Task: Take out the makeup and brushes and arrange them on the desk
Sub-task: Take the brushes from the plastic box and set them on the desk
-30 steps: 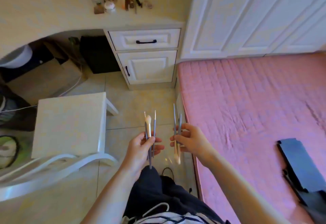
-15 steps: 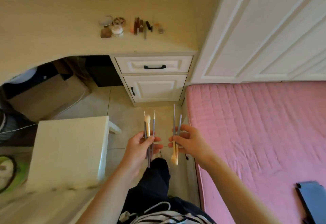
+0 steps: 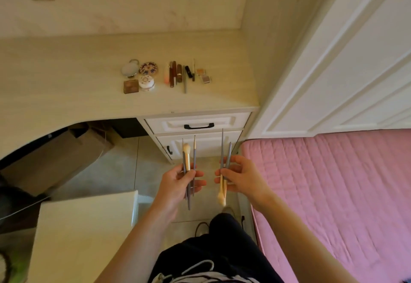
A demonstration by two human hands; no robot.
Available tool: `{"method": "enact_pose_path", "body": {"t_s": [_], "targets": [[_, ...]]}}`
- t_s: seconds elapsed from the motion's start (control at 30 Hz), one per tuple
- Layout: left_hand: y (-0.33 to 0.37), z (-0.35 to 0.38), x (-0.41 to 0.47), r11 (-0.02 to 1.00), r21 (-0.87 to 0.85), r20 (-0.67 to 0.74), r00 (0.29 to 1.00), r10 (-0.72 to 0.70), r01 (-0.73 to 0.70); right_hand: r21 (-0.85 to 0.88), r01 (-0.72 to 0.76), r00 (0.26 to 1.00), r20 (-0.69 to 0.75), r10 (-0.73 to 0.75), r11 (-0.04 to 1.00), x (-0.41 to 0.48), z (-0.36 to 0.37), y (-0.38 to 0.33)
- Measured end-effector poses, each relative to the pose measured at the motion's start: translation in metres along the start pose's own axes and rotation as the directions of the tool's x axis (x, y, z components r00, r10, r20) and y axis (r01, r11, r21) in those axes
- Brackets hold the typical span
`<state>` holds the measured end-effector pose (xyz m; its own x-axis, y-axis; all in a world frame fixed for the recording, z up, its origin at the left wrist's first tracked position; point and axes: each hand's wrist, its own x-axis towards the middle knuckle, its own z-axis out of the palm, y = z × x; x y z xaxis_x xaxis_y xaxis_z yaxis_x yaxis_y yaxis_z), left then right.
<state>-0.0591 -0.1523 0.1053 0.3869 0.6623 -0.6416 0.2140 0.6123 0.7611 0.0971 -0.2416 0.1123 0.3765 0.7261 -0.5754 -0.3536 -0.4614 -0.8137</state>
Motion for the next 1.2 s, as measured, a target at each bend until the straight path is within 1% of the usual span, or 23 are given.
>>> {"method": "enact_pose_path", "body": {"t_s": [0.3,0.5,0.67,0.87,0.97,1.03,1.13,1.2], "targets": [[0.045,0.026,0.065,0.999,-0.053,-0.017,1.0,0.005,-0.006,-0.071,0.03,1.0,-0.005,-0.03,0.997,0.073,-0.02,-0.049],[0.081,0.061,0.115,0.998,-0.066,-0.048,0.998,-0.028,0.025,-0.098,0.007,1.0,-0.005,-0.007,0.995,0.13,-0.043,-0.094],[0.11,0.096,0.159,0.988,-0.153,-0.054,0.998,-0.038,0.029,-0.157,0.009,1.0,0.001,-0.009,0.988,0.172,-0.061,-0.125],[0.136,0.122,0.203,0.986,-0.149,-0.058,0.994,-0.089,0.08,-0.222,-0.024,0.999,-0.03,0.018,0.975,0.218,-0.071,-0.151],[0.141,0.127,0.217,0.99,-0.113,-0.089,0.991,-0.096,0.085,-0.248,-0.053,0.997,-0.062,0.039,0.967,0.228,-0.073,-0.156],[0.156,0.132,0.255,0.992,-0.073,-0.098,0.989,-0.109,0.102,-0.264,-0.083,0.993,-0.105,0.057,0.961,0.264,-0.076,-0.169],[0.157,0.137,0.265,0.989,-0.067,-0.118,0.984,-0.135,0.128,-0.28,-0.087,0.991,-0.118,0.055,0.956,0.27,-0.079,-0.171],[0.158,0.14,0.276,0.984,-0.072,-0.097,0.981,-0.169,0.162,-0.292,-0.083,0.989,-0.141,0.043,0.953,0.279,-0.08,-0.171]]}}
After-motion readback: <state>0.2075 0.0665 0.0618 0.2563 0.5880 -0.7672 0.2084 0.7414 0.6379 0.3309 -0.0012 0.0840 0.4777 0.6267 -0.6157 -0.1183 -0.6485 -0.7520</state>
